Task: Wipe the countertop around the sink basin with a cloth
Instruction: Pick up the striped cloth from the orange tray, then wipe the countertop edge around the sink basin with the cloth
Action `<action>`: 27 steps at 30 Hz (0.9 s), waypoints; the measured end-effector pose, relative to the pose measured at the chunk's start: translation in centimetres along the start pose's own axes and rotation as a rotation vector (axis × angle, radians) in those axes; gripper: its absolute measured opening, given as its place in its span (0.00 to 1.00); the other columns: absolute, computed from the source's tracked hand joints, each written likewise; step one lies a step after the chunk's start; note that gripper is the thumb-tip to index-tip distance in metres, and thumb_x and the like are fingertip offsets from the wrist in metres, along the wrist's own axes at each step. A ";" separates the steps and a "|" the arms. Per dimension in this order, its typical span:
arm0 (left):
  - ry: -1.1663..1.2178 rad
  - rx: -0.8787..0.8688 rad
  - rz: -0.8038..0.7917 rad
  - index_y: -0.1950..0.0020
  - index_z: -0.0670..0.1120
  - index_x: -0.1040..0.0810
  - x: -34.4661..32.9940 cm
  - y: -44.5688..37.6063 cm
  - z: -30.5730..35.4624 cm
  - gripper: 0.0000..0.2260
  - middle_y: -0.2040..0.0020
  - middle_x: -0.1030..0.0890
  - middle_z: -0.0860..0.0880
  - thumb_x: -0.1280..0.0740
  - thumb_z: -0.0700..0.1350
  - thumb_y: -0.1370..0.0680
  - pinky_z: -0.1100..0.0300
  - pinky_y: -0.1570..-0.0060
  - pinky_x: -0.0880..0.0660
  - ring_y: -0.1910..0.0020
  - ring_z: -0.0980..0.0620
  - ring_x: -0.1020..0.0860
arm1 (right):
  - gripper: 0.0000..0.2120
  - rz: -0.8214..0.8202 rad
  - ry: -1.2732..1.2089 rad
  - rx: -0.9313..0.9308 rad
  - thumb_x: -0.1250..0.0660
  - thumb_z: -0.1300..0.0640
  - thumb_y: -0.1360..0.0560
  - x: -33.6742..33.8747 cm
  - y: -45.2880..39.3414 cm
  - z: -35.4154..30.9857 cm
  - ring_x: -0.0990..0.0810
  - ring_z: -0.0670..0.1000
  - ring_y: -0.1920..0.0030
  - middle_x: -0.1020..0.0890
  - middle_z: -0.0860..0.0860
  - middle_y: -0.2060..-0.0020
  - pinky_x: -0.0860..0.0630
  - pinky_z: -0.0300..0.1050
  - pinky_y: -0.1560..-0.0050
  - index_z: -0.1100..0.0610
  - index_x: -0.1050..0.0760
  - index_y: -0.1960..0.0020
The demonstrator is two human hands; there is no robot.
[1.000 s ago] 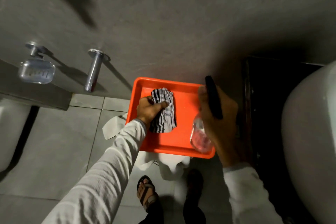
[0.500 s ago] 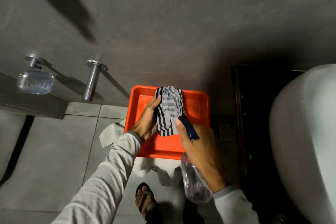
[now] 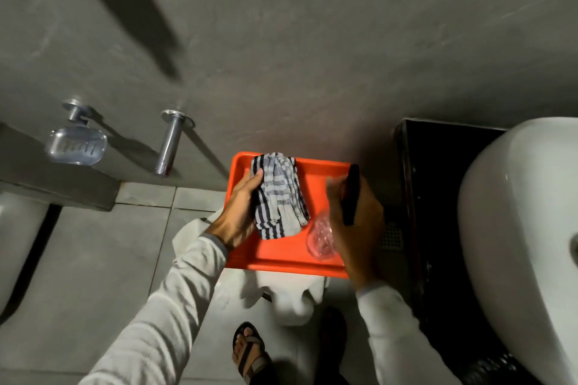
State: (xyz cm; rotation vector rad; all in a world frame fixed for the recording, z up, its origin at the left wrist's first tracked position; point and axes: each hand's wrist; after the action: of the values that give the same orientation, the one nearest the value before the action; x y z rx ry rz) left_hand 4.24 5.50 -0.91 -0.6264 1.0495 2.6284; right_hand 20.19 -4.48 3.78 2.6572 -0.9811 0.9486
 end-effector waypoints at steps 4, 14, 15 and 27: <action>-0.086 -0.054 0.060 0.27 0.38 0.27 1.3 2.3 0.9 0.16 0.31 0.20 0.36 0.41 0.40 0.14 0.51 0.39 0.19 0.39 0.40 0.18 | 0.21 -0.027 -0.004 0.013 0.32 0.40 0.20 -2.3 -1.8 2.1 0.17 0.59 0.48 0.19 0.56 0.51 0.21 0.60 0.46 0.58 0.24 0.41; 0.068 -0.168 0.027 0.29 0.40 0.23 -0.7 8.5 3.6 0.20 0.29 0.21 0.36 0.31 0.47 0.19 0.41 0.29 0.24 0.34 0.41 0.20 | 0.48 -0.240 0.065 -0.106 0.17 0.56 0.35 0.0 0.9 1.8 0.27 0.66 0.28 0.27 0.66 0.29 0.31 0.56 0.27 0.66 0.36 0.22; 0.139 -0.168 -0.008 0.27 0.42 0.24 -2.1 9.0 4.1 0.24 0.27 0.22 0.39 0.29 0.49 0.21 0.42 0.28 0.25 0.31 0.42 0.21 | 0.46 -0.250 0.070 -0.079 0.19 0.58 0.33 1.8 2.0 1.1 0.28 0.68 0.26 0.28 0.67 0.28 0.35 0.53 0.27 0.66 0.36 0.22; -0.803 -0.889 -0.166 0.23 0.40 0.31 -22.3 5.6 3.8 0.24 0.22 0.29 0.40 0.41 0.33 0.19 0.58 0.21 0.37 0.23 0.50 0.31 | 0.46 -0.002 0.640 0.206 0.47 0.24 0.22 26.9 7.2 2.8 0.44 0.62 0.17 0.44 0.58 0.16 0.36 0.72 0.24 0.54 0.45 0.16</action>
State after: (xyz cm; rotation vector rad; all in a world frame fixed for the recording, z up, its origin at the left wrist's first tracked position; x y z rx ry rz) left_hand 20.60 2.73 15.42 0.2347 -0.3958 2.6664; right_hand 32.86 -25.32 17.56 2.2227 -0.7511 1.8186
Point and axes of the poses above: each hand's wrist, its own y-axis away from the middle knuckle, its own x-axis out of the back of the hand, z = x × y
